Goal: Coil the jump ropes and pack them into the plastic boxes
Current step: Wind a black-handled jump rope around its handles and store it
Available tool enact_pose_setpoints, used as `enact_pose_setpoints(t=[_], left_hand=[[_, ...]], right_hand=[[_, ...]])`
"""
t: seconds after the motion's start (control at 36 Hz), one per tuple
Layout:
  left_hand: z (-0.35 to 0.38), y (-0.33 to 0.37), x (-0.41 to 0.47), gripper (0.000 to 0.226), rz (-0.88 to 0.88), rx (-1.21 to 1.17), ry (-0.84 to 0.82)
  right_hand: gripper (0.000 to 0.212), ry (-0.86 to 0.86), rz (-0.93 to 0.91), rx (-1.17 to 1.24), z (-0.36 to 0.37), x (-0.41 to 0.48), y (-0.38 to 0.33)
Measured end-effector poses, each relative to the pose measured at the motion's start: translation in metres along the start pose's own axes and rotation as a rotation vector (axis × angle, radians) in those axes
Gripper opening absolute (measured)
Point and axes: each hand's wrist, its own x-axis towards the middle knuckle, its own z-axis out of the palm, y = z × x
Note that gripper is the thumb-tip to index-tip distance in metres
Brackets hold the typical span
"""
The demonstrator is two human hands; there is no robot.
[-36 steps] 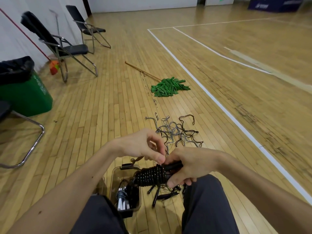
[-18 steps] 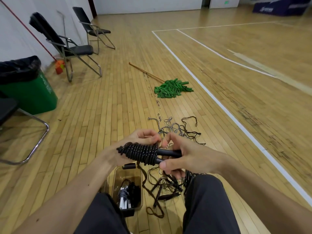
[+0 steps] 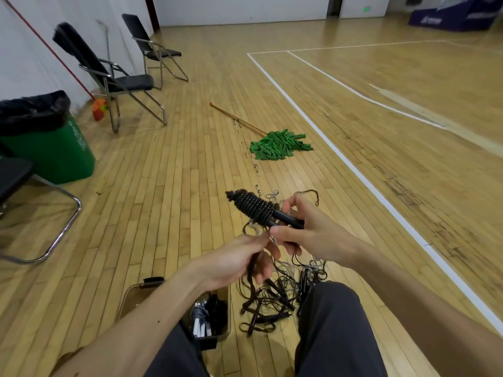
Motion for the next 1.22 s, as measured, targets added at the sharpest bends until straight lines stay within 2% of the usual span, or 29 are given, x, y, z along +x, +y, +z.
enact_pose_setpoints(t=[0.11,0.25,0.36,0.44,0.53,0.61,0.69,0.89,1.14,1.22], left_hand=[[0.007,0.001,-0.002,0.037,-0.042,0.168,0.007],[0.008,0.003,-0.001,0.023,-0.061,0.408,-0.023],[0.004,0.005,-0.001,0.024,-0.11,0.71,0.0],[0.003,0.016,-0.003,0.014,-0.071,0.92,0.043],[0.0,0.032,-0.005,0.022,0.017,1.108,0.092],[-0.004,0.045,-0.007,0.029,0.071,1.208,0.074],[-0.005,0.053,-0.008,0.017,0.117,1.209,0.074],[-0.012,0.063,-0.003,0.019,0.22,1.066,-0.006],[-0.024,0.051,-0.002,0.014,0.152,0.652,-0.182],[-0.029,0.044,-0.006,0.009,0.151,0.485,-0.245]], right_hand=[[0.035,0.081,0.06,-0.068,-0.005,0.004,0.015],[0.031,0.099,0.13,-0.237,-0.006,0.006,0.031],[0.022,0.08,0.16,-0.449,-0.001,0.005,0.034],[0.017,0.052,0.178,-0.581,0.0,0.007,0.036],[0.015,-0.018,0.229,-0.582,0.0,0.007,0.034],[0.02,-0.109,0.267,-0.495,0.003,0.004,0.026],[0.023,-0.185,0.272,-0.499,0.005,0.0,0.017],[0.019,-0.367,0.246,-0.511,0.014,-0.012,0.004],[0.019,-0.488,0.111,-0.407,0.015,-0.027,-0.012],[0.014,-0.498,0.086,-0.272,0.015,-0.032,-0.016]])
